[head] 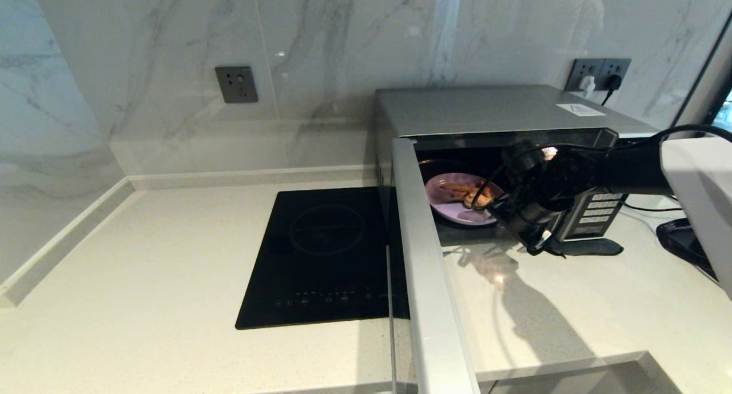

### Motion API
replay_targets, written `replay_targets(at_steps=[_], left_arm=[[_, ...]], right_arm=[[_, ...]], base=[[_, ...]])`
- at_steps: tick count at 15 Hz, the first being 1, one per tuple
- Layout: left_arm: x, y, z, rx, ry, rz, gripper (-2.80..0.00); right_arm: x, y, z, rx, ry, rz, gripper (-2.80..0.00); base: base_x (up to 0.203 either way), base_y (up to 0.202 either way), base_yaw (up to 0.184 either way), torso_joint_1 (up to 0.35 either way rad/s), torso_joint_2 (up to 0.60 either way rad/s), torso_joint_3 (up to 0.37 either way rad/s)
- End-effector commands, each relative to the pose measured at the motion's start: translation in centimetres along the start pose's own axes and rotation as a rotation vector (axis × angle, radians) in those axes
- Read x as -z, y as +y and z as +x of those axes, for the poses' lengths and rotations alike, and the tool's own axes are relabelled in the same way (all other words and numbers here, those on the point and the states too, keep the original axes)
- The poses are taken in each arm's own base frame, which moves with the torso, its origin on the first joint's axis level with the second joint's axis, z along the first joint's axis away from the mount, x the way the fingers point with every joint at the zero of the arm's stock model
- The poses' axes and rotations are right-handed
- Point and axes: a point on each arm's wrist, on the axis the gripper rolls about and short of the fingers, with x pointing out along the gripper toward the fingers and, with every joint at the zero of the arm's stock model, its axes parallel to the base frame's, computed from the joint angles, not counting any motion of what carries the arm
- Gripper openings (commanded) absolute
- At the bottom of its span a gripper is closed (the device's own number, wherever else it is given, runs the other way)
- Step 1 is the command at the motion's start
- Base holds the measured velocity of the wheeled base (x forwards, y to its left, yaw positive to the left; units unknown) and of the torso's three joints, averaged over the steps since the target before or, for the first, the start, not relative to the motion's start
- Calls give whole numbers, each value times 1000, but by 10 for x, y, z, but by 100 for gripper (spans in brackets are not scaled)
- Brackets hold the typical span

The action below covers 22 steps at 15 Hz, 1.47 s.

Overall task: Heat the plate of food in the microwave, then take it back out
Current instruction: Take the plate out of the microwave

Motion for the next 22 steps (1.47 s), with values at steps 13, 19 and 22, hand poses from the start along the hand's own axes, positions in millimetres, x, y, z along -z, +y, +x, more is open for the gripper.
replay_targets(at_steps=[13, 19, 22], left_arm=[[0, 0, 0, -1, 1, -1, -280], [0, 0, 0, -1, 1, -1, -280], [0, 0, 0, -1, 1, -1, -280]], right_arm=[[0, 7, 13, -8, -5, -49, 0], [-3, 11, 9, -28, -15, -56, -280], [-3, 11, 6, -32, -16, -56, -280]], base=[[0, 0, 0, 0, 0, 0], [0, 0, 0, 0, 0, 0], [0, 0, 0, 0, 0, 0]])
